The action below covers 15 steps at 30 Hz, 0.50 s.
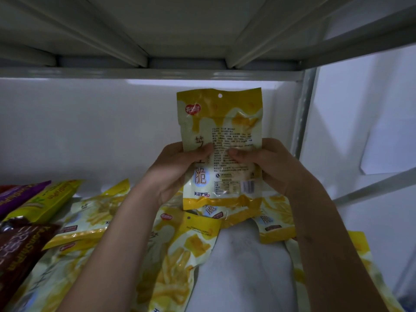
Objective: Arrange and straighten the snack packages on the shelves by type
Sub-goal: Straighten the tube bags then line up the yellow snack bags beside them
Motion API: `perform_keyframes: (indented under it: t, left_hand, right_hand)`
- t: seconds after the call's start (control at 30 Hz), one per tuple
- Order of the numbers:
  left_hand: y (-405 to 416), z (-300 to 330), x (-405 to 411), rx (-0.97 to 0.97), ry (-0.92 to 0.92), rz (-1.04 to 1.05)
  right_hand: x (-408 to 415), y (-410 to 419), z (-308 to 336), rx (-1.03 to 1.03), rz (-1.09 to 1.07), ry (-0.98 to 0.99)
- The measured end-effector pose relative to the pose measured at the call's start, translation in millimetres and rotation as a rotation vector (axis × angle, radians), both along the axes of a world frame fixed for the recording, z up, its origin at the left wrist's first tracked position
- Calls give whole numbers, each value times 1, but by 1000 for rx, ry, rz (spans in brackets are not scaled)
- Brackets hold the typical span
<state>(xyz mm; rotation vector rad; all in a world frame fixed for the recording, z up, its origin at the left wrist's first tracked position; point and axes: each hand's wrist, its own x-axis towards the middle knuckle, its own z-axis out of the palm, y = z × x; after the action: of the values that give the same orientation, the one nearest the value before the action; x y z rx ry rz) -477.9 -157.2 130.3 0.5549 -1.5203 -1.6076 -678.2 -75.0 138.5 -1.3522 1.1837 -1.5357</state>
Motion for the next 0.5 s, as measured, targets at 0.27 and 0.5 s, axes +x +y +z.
perform_keyframes:
  t: [0.27, 0.5]
  left_hand:
    - [-3, -5, 5, -95, -158, -5]
    - [-3, -2, 7, -102, -171, 57]
  right_hand:
    - [2, -2, 0, 33, 48, -42]
    - [-2, -4, -6, 110, 50, 115]
